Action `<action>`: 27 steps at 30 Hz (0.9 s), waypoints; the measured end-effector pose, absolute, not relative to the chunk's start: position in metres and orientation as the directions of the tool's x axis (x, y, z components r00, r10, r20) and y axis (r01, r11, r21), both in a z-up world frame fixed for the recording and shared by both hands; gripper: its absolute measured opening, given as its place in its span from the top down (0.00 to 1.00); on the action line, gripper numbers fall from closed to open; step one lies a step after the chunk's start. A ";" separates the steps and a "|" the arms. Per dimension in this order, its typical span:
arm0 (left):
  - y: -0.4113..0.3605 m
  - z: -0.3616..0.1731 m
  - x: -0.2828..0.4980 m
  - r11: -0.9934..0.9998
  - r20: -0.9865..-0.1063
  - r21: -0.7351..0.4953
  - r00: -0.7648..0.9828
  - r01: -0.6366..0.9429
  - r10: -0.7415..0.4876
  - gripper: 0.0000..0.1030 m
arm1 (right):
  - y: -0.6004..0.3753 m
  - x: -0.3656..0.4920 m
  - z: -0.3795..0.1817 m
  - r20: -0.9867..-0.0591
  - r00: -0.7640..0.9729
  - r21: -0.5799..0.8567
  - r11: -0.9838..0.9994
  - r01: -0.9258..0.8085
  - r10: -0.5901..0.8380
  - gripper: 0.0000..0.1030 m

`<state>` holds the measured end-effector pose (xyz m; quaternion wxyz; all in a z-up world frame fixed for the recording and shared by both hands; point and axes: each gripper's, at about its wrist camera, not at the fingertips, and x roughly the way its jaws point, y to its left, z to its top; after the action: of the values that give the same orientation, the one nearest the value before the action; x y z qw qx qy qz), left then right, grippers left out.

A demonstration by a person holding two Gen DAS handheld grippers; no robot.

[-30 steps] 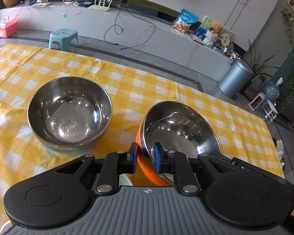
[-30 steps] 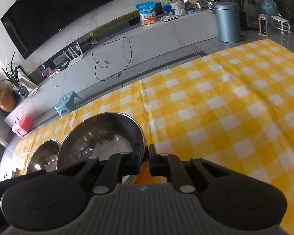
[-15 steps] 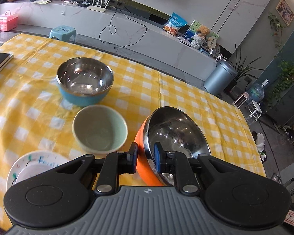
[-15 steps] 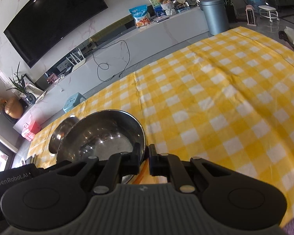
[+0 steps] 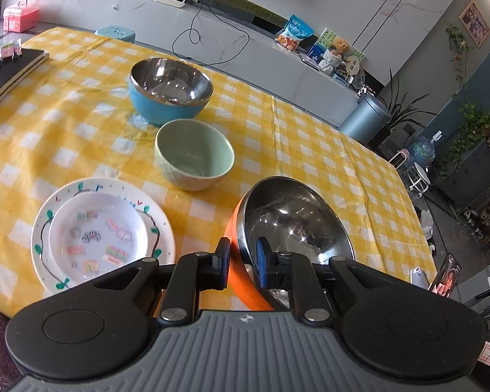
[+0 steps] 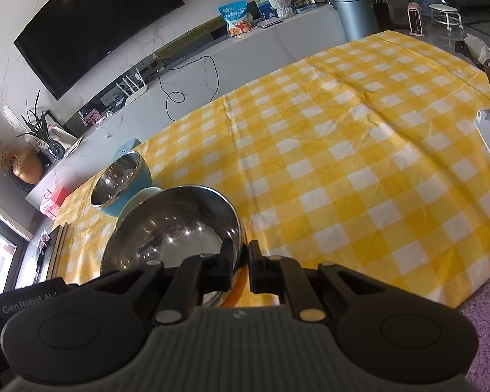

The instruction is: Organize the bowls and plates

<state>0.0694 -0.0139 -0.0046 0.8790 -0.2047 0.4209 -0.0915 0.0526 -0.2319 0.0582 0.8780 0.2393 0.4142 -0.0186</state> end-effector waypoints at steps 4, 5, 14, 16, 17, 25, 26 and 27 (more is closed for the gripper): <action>-0.007 -0.015 0.064 0.884 -0.710 -0.466 0.609 -0.030 -0.353 0.82 | -0.230 0.048 0.054 -0.743 0.647 0.408 0.882 0.234 0.172 0.93; -0.006 -0.017 0.063 0.883 -0.712 -0.467 0.606 -0.033 -0.354 0.82 | -0.229 0.047 0.053 -0.745 0.645 0.404 0.884 0.235 0.169 0.93; -0.003 -0.030 0.061 0.873 -0.723 -0.485 0.583 -0.046 -0.371 0.82 | -0.223 0.046 0.046 -0.765 0.627 0.365 0.899 0.240 0.143 0.93; -0.003 -0.033 0.061 0.873 -0.724 -0.486 0.580 -0.046 -0.373 0.82 | -0.223 0.047 0.043 -0.770 0.622 0.362 0.899 0.245 0.141 0.93; -0.003 -0.034 0.061 0.872 -0.724 -0.488 0.578 -0.045 -0.376 0.82 | -0.224 0.048 0.042 -0.772 0.620 0.361 0.899 0.246 0.140 0.93; -0.007 -0.036 0.063 0.880 -0.726 -0.475 0.576 -0.024 -0.376 0.82 | -0.225 0.048 0.035 -0.778 0.614 0.354 0.900 0.255 0.133 0.93; -0.008 -0.036 0.064 0.882 -0.730 -0.470 0.572 -0.025 -0.373 0.82 | -0.225 0.048 0.035 -0.778 0.613 0.356 0.899 0.255 0.134 0.93; -0.008 -0.036 0.064 0.885 -0.735 -0.465 0.569 -0.025 -0.370 0.82 | -0.225 0.048 0.035 -0.777 0.614 0.361 0.897 0.255 0.138 0.93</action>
<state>0.0641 -0.0080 -0.0362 0.8583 -0.2180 0.4534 -0.1006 0.0480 -0.2249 0.0351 0.8699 0.2244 0.4380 -0.0337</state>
